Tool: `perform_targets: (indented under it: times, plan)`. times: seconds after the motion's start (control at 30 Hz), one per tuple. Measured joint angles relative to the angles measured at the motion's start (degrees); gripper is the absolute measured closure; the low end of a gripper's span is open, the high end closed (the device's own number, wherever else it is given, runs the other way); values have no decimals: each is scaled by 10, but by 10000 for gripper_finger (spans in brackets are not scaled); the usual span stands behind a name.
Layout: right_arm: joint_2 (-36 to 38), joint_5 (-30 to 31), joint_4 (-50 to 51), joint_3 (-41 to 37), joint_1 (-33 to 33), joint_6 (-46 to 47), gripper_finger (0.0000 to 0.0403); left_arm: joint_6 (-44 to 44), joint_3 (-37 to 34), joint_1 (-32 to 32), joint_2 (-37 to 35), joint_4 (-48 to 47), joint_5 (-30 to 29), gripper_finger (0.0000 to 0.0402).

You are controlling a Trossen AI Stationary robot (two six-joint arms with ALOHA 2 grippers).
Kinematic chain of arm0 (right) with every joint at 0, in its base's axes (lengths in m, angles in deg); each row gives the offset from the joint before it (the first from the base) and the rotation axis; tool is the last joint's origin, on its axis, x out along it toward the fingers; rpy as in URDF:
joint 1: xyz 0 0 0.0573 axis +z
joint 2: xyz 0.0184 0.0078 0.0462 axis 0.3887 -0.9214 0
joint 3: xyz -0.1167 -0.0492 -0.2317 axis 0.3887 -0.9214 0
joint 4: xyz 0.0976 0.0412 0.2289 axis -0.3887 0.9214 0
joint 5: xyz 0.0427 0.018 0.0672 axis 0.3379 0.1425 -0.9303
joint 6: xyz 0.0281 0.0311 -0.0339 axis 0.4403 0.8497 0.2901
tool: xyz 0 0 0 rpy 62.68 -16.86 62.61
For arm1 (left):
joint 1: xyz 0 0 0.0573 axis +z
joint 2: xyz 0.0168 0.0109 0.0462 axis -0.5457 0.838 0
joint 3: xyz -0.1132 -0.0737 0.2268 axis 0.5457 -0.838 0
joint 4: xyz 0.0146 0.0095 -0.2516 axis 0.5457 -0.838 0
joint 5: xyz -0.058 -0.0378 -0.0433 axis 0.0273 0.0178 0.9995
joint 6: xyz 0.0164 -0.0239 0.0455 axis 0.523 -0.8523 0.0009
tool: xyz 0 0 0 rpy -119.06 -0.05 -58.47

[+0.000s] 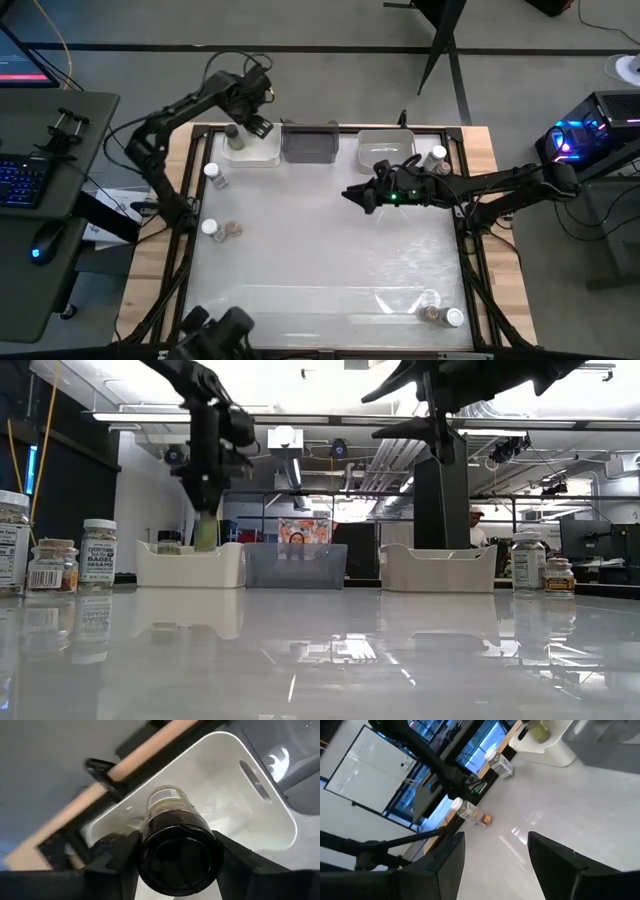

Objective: Sort spices by type
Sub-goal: Put the black seasoning bottle into the white bin

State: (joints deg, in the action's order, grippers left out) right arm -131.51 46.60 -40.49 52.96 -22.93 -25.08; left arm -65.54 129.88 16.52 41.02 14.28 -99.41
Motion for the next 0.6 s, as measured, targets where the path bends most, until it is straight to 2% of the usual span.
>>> perform_targets:
  times: [0.17,0.33,0.6]
  plan:
    - [0,1,0,0,-7,-19,192,-18,-1,23,29,16,28,216]
    - [0,1,1,0,-16,-34,192,-56,-15,37,29,33,30,216]
    - [0,-20,9,0,-18,-60,192,-120,-71,53,29,53,32,210]
